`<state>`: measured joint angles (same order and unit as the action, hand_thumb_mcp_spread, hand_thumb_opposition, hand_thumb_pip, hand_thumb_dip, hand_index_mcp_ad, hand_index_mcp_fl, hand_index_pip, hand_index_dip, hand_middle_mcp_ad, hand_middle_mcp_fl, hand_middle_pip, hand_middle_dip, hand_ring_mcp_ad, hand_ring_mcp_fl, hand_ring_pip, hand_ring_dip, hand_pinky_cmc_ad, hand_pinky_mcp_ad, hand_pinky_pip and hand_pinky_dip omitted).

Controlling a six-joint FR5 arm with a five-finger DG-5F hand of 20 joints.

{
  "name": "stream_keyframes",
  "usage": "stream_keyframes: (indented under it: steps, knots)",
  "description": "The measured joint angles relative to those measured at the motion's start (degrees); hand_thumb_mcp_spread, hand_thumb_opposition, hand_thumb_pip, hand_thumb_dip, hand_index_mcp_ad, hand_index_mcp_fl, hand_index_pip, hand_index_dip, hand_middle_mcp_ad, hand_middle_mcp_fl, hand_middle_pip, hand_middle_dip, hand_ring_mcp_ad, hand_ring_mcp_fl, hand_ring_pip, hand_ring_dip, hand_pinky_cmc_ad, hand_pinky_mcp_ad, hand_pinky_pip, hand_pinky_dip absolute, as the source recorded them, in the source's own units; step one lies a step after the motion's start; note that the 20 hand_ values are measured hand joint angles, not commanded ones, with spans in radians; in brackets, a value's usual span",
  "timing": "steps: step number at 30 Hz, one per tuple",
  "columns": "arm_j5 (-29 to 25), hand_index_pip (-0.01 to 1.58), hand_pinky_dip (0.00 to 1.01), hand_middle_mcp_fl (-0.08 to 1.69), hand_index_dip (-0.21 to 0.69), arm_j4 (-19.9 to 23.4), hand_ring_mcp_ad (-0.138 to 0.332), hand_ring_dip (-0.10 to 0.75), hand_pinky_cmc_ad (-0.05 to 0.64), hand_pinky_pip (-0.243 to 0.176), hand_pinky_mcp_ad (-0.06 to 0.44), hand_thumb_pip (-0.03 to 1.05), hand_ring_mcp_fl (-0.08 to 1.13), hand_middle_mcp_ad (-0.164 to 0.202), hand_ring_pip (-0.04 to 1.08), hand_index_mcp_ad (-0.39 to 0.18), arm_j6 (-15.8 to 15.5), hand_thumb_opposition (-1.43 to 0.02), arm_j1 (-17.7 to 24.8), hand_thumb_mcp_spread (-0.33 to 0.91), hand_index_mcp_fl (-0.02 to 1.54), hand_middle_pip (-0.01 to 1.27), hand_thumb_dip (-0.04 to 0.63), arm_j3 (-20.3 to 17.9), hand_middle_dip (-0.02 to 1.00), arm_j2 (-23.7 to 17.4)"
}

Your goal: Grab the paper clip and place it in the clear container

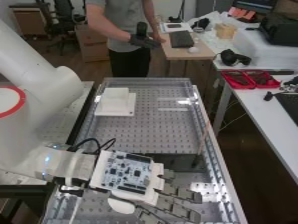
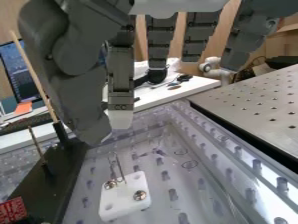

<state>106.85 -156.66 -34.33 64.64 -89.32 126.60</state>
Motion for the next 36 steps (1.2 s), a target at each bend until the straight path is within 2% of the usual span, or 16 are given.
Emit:
stream_keyframes:
  steps: [3,6,20,30,32,36]
  knots:
    - [0.4,1.39,0.19,0.03,0.105,-0.1,0.119,0.112,0.33,-0.061,0.274,0.63,0.0,0.024,0.09,-0.162,-0.1,-0.85,0.0,0.45,0.27,0.13,0.253,0.2,0.18,0.2]
    - [0.6,1.39,0.2,0.03,0.091,-0.1,0.119,0.112,0.33,-0.044,0.278,0.64,0.0,0.024,0.09,-0.162,-0.1,-0.85,-0.1,0.45,0.27,0.13,0.269,0.3,0.18,0.3]
    - [1.2,1.39,0.18,0.04,0.091,-0.1,0.119,0.112,0.33,-0.044,0.278,0.64,0.0,0.024,0.09,-0.171,-0.5,-0.86,-0.3,0.45,0.28,0.13,0.284,0.3,0.18,0.9]
    - [1.5,1.41,0.18,0.03,0.094,-0.6,0.119,0.112,0.333,-0.044,0.278,0.64,0.0,0.024,0.09,-0.173,-0.7,-0.87,-0.5,0.45,0.34,0.13,0.284,0.7,0.18,1.5]
    - [1.6,1.44,0.18,0.03,0.091,-0.7,0.122,0.112,0.33,-0.044,0.278,0.64,0.0,0.028,0.09,-0.188,-0.6,-0.9,-0.5,0.48,0.36,0.13,0.284,0.8,0.18,1.7]
    - [1.8,1.44,0.18,0.04,0.094,-0.8,0.119,0.112,0.33,-0.044,0.278,0.64,0.0,0.024,0.09,-0.202,-0.7,-0.9,-0.5,0.48,0.36,0.13,0.284,1.0,0.18,1.9]
